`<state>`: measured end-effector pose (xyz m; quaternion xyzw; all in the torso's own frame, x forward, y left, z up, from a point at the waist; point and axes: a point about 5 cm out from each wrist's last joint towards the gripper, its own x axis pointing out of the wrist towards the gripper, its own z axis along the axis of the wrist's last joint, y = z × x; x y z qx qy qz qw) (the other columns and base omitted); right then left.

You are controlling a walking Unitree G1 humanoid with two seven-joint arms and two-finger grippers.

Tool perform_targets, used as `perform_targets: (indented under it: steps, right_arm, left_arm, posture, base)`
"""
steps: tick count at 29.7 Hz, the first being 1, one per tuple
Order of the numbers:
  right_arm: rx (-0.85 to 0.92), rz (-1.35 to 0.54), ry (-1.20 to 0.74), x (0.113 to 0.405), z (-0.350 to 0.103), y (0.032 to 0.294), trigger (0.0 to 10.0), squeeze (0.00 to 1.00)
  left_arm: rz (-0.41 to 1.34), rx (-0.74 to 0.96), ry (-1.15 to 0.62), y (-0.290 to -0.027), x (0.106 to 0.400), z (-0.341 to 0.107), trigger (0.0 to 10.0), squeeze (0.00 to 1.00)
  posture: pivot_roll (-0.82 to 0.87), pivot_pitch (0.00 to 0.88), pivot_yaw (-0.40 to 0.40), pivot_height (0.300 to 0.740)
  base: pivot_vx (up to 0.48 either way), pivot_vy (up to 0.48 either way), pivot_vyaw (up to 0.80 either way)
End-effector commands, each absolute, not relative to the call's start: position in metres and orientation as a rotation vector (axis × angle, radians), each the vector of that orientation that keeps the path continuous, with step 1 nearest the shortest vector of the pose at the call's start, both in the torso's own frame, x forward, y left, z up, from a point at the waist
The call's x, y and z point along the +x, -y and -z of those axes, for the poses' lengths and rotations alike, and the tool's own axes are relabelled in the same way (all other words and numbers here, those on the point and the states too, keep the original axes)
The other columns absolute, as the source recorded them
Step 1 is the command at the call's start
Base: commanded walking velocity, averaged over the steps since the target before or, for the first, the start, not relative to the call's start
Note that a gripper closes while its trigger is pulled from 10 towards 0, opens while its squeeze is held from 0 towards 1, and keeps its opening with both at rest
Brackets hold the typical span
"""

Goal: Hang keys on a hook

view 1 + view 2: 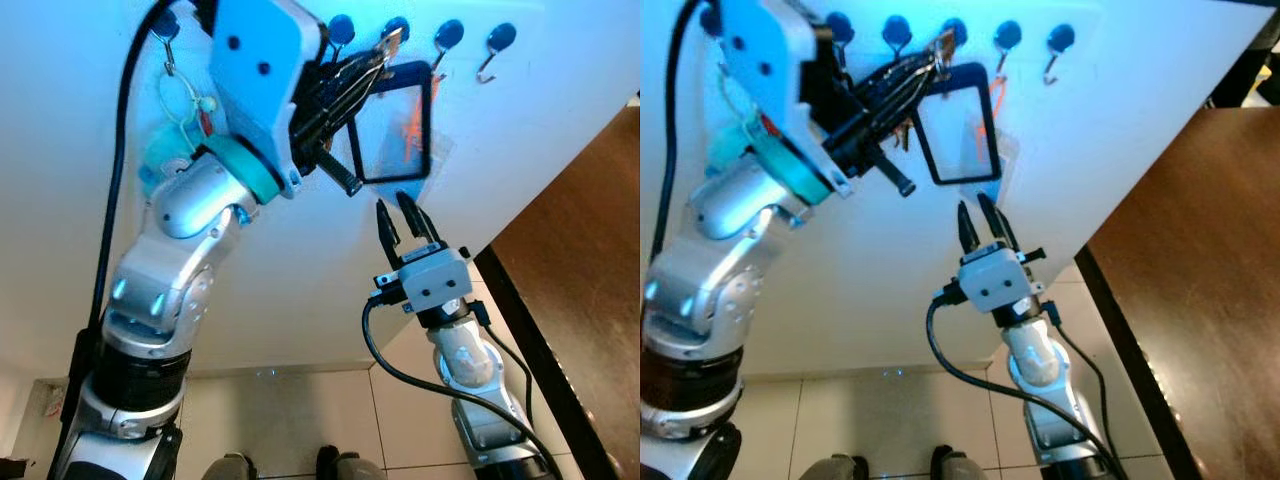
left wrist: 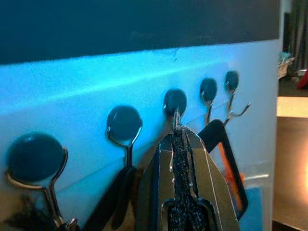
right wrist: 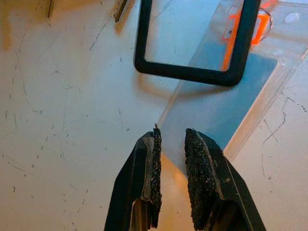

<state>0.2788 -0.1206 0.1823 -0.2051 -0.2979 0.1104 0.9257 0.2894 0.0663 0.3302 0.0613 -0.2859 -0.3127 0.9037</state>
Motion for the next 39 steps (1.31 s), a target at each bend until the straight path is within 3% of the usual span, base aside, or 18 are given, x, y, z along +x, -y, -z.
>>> perform_targets:
  steps: [1, 21, 29, 39]
  right_arm:
    - [-0.432, -0.233, 0.602, 0.278, -0.178, 0.121, 10.0, 0.0]
    - [-0.428, -0.232, 0.6, 0.278, -0.177, 0.12, 10.0, 0.0]
    - [-0.427, -0.228, 0.599, 0.278, -0.177, 0.12, 10.0, 0.0]
    - [-0.427, -0.228, 0.598, 0.277, -0.177, 0.12, 10.0, 0.0]
  left_arm:
    - [0.617, 0.13, 0.606, -0.065, 0.291, -0.335, 10.0, 0.0]
    - [0.609, 0.108, 0.623, -0.063, 0.29, -0.339, 10.0, 0.0]
    - [0.636, 0.256, 0.536, -0.05, 0.296, -0.311, 10.0, 0.0]
    - [0.589, 0.26, 0.491, -0.051, 0.305, -0.304, 10.0, 0.0]
  posture:
    - [0.1, 0.104, 0.015, 0.74]
    - [0.11, 0.098, 0.023, 0.74]
    - [0.1, 0.101, 0.024, 0.74]
    - [0.1, 0.111, 0.026, 0.74]
  base:
    - [0.0, 0.0, 0.0]
    - [0.0, 0.0, 0.0]
    - [0.0, 0.0, 0.0]
    - [0.0, 0.0, 0.0]
